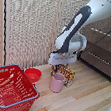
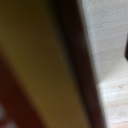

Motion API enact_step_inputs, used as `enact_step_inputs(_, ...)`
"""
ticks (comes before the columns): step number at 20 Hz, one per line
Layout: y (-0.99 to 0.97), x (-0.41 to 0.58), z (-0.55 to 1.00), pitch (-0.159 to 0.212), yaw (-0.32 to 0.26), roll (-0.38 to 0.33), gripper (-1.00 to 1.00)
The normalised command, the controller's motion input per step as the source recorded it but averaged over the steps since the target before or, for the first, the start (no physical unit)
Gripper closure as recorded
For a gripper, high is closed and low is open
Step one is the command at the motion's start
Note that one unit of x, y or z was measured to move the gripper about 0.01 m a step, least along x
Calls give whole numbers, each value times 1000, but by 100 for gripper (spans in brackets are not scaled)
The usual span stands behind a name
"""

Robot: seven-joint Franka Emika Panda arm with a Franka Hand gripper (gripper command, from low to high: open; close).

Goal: Meticulously direct the gripper system near the nourishment stick. Grapple the nourishment stick firmly with the gripper system. Progress with the gripper system grasping the stick toward the storage box. Tenderly permit the nourishment stick to descend into the box.

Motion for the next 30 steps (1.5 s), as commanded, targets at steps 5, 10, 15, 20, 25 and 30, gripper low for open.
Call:
enact_step_inputs(5, 11, 0, 72, -1, 0, 0, 100)
enact_step_inputs(10, 39, 26, 346, 0, 0, 11, 100)
enact_step_inputs(15, 0, 253, 784, 9, 8, 51, 100)
enact_step_inputs(20, 0, 452, 940, 0, 75, 84, 100)
enact_step_inputs(25, 87, 365, 979, 5, 77, 66, 100)
enact_step_inputs(30, 443, 101, 907, 19, 13, 31, 100)
